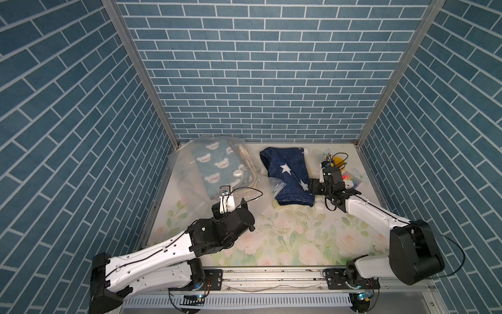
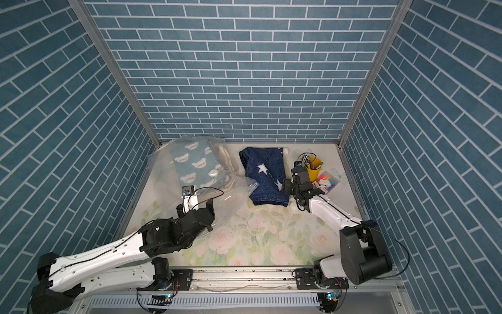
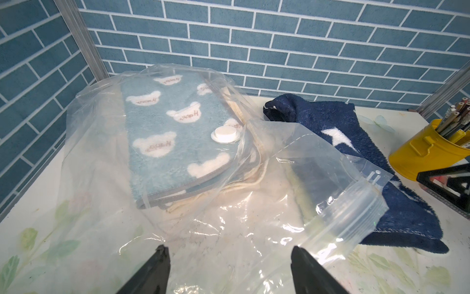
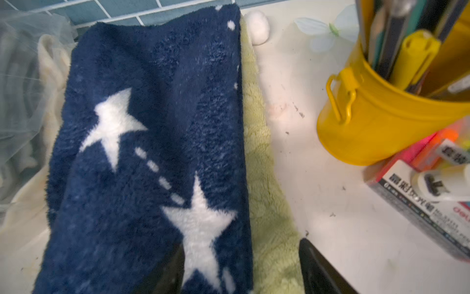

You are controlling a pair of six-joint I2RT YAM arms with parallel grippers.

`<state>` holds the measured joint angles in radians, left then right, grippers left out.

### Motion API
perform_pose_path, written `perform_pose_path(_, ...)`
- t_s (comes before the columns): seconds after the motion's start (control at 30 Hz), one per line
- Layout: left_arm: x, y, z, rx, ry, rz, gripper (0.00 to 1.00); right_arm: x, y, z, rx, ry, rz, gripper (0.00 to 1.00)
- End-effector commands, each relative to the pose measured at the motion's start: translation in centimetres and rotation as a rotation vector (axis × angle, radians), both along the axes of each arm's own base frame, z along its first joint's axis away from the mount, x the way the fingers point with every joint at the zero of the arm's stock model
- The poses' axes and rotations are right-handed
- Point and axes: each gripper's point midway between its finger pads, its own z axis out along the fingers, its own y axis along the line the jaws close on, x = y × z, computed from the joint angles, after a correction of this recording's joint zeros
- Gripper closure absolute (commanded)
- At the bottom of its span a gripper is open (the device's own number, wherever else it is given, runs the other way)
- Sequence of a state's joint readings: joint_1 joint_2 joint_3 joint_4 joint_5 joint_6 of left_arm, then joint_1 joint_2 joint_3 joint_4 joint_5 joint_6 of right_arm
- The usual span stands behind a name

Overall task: Take the blanket out of the vacuum bag
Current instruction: Place the blanket at the center of the board.

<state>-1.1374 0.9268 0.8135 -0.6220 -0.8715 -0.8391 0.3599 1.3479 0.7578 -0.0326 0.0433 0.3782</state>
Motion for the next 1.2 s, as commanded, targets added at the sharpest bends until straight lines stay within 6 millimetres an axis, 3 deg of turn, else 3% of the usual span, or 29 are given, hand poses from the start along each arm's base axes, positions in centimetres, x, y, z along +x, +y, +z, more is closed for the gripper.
perform_pose_path(0.0,0.1,-0.6,0.1,-0.006,-0.004,-0.02,0.21,-0.1,0.1,0.2,0.145,-0.011,0.022,0.25)
perform_pose_path(0.3,0.1,-1.4,-0.7,-0.01,0.018,-0.036,0.22,-0.5,2.6,-2.2,0.284,0.043,0.164,0.3)
perform_pose_path(0.6,-0.4,-1.2,-2.1,0.016,0.063,-0.057,0.22,-1.2,2.9,-5.5,0.294,0.145,0.167,0.35)
perform_pose_path(0.73,-0.5,-1.5,-1.9,-0.006,0.056,-0.081,0.22,-1.4,2.2,-5.9,0.262,0.15,0.136,0.32)
perform_pose_path(0.8,-0.5,-2.0,-2.1,-0.006,0.062,-0.102,0.22,-1.6,2.8,-5.8,0.287,0.158,0.161,0.33)
perform_pose_path(0.9,-0.5,-2.3,-2.4,0.019,0.077,-0.106,0.22,-1.6,3.6,-5.5,0.335,0.155,0.193,0.48)
perform_pose_path(1.07,-0.7,-1.8,-2.2,0.015,0.073,-0.097,0.22,-1.1,4.3,-2.9,0.378,0.101,0.217,0.89)
perform_pose_path(1.13,-0.7,-1.7,-1.9,-0.009,0.065,-0.099,0.22,-0.9,4.3,-1.7,0.38,0.076,0.219,1.0)
perform_pose_path(1.17,-0.8,-1.6,-1.9,-0.019,0.061,-0.1,0.22,-0.7,4.3,-0.9,0.38,0.058,0.218,1.0)
